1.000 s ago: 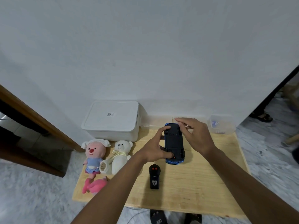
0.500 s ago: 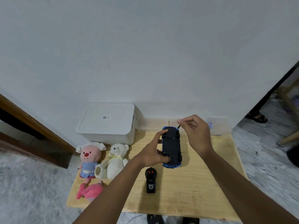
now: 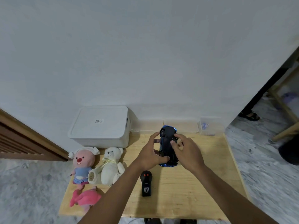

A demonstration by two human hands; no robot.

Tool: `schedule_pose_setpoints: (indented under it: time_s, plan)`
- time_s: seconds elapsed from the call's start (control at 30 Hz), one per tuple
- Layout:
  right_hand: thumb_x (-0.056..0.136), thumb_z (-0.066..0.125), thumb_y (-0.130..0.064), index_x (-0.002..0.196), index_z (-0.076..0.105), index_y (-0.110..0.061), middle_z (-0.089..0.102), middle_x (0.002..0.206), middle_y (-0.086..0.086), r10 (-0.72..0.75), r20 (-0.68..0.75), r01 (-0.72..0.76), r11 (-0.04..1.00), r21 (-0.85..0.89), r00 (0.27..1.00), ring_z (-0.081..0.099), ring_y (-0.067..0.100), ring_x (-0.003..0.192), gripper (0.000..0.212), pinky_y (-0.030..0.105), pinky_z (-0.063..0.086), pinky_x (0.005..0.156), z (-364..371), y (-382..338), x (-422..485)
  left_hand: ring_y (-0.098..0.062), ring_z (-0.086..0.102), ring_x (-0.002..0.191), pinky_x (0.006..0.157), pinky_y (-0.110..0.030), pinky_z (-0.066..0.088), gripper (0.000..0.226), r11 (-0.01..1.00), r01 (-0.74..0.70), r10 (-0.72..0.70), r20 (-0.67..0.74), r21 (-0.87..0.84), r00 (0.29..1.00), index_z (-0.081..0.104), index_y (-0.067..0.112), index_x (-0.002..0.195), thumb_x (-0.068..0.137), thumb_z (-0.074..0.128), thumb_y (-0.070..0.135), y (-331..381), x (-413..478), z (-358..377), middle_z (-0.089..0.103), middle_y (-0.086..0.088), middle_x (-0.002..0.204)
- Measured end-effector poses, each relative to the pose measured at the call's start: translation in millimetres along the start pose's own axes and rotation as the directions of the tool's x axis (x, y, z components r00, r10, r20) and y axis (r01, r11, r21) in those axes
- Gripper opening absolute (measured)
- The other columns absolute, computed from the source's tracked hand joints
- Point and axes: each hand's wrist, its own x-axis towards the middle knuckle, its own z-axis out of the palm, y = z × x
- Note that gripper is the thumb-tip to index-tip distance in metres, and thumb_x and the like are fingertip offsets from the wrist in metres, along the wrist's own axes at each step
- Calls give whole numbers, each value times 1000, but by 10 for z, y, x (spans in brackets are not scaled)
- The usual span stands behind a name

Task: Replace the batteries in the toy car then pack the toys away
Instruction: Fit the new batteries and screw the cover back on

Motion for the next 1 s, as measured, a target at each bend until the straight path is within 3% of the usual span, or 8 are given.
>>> schedule_pose_setpoints:
  time_s: [0.17,0.37,0.57,0.7,0.8,0.87,0.93,1.0]
  plan:
    - [84,65,-62,136,50,-49,65,120,-10,50,89,-66,979,192,995,58,10,113,56,34,51,95,7,12,32,-15,70,106,87,-33,63,94,996,24,-22,25,-86,999,36,48,154,81,88,17,38,-19,0,52,12,139]
    - [80,74,-58,125,56,-52,71,119,-9,39,243,-160,852,498,969,68,9,107,49,33,56,88,-26,139,117,-22,68,121,92,-34,57,53,954,74,-47,100,-292,994,38,55,151,111,43,21,89,-31,2,68,2,134]
    - [91,63,-47,135,51,-50,70,120,-12,12,259,-112,920,375,966,69,2,103,46,31,56,91,-110,147,87,-25,70,118,98,-50,58,53,944,87,-63,83,-317,995,34,62,150,108,52,34,10,15,154,68,-1,137]
    - [93,63,-47,145,39,-45,65,123,-3,29,216,-76,974,213,976,66,13,109,58,28,56,81,-122,216,24,-14,71,109,83,-32,63,59,970,78,-78,10,-229,997,37,51,152,102,63,37,-53,100,259,56,-6,137]
    - [95,64,-40,147,32,-48,71,107,-5,48,234,-109,961,253,971,71,8,91,61,35,61,80,-102,368,-6,-14,70,111,85,-33,63,51,970,121,-120,20,-211,993,38,45,154,106,53,41,-125,168,366,61,-3,136]
    - [98,62,-30,148,32,-46,72,103,-5,90,276,-172,942,287,957,72,4,84,60,29,61,76,-112,459,-28,-14,71,113,90,-33,62,47,969,157,-152,41,-192,987,37,44,155,109,46,38,-213,200,443,66,3,134]
    - [101,58,-17,148,36,-37,70,107,-1,154,331,-261,914,310,931,68,-8,65,55,13,52,54,-124,543,-64,-11,70,113,89,-26,59,45,972,175,-167,62,-159,984,37,44,154,111,45,33,-311,216,535,68,5,133]
    - [103,53,-11,146,39,-35,67,102,2,215,389,-341,894,291,896,53,-8,39,51,11,36,36,-105,681,-83,-10,71,108,83,-22,58,46,965,205,-197,65,-164,978,39,41,153,110,49,28,-395,210,640,70,1,126]
